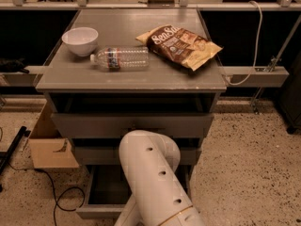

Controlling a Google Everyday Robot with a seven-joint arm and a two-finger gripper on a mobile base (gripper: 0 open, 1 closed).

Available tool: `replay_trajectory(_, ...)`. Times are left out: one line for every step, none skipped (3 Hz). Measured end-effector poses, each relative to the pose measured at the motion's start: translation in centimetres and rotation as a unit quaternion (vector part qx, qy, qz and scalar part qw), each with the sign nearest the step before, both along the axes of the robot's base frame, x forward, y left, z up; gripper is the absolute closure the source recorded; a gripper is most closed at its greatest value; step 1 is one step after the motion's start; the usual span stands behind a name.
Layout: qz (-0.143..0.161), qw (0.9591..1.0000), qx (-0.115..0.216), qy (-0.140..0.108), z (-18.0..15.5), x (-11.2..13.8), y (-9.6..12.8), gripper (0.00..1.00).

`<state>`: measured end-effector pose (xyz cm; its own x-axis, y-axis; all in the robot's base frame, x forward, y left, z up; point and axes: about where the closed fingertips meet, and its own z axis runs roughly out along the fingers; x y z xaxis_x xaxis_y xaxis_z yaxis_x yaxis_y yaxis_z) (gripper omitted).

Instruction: Close bottom drawer

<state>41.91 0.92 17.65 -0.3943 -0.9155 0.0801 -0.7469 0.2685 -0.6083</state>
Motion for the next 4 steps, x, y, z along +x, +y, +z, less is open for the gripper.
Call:
replay_trajectory(0.0, 1.0, 0.0, 0.0, 0.0, 0.0, 0.0, 1.0)
replay_trajectory(-0.019, 0.9998, 0.004, -0.011, 0.4, 1.6, -0.7, 1.0)
replay_trajectory(-0.048, 0.9986, 0.009, -0.02, -0.3, 4.2, -1.2, 1.0)
replay_trajectory(-0.071, 0.9969, 0.007, -0.032, -1.1, 6.7, -1.4, 1.0)
